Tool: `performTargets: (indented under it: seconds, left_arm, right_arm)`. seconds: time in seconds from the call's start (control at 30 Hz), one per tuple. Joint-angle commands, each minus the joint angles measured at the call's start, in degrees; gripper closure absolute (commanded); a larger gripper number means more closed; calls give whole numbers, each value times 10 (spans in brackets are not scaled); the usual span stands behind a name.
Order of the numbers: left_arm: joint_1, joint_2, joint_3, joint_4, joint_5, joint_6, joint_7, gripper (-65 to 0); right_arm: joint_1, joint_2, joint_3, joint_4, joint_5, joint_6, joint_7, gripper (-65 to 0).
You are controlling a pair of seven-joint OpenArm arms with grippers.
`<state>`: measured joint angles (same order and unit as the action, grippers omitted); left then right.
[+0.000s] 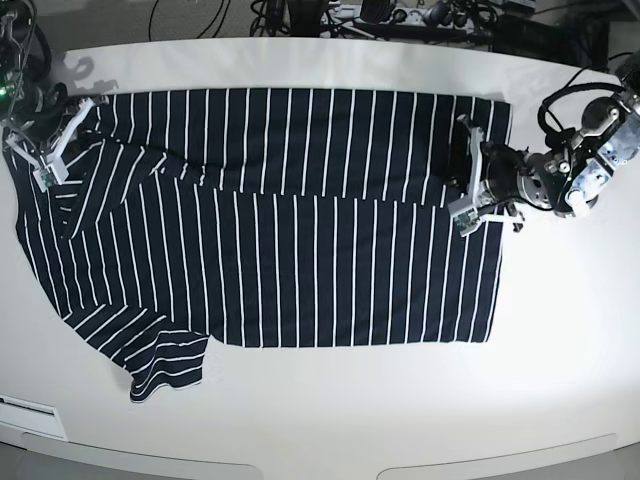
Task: Fold the T-shirt properly
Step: 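Lower the folded edge onto the shirt and open both grippers, then move both grippers to the hem corners of the shirt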
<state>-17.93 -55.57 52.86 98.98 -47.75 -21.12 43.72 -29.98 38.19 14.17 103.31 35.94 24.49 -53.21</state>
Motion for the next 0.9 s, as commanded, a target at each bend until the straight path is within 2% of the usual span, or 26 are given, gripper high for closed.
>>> performTargets:
  seconds: [0.0, 0.27, 0.53, 0.67, 0.77, 0.87]
  left_arm:
    - [22, -18, 14, 3, 29, -6, 86, 0]
    - [56, -59, 14, 63, 51, -1, 87, 0]
    - [53, -62, 14, 70, 99, 4, 73, 0]
    - [31, -62, 14, 81, 100, 36, 73, 0]
    - [17, -62, 14, 91, 101, 45, 73, 0]
    - [18, -62, 14, 95, 109, 44, 73, 0]
  right_arm:
    - [-20, 7, 8, 16, -12, -5, -38, 0]
    - [-85, 7, 28, 95, -14, -35, -37, 0]
    - [-81, 7, 28, 95, -19, -35, -14, 0]
    - [-50, 7, 28, 95, -30, -54, -15, 0]
    - [-24, 7, 28, 95, -32, -50, -15, -91]
    - [-6, 7, 28, 95, -34, -39, -15, -99]
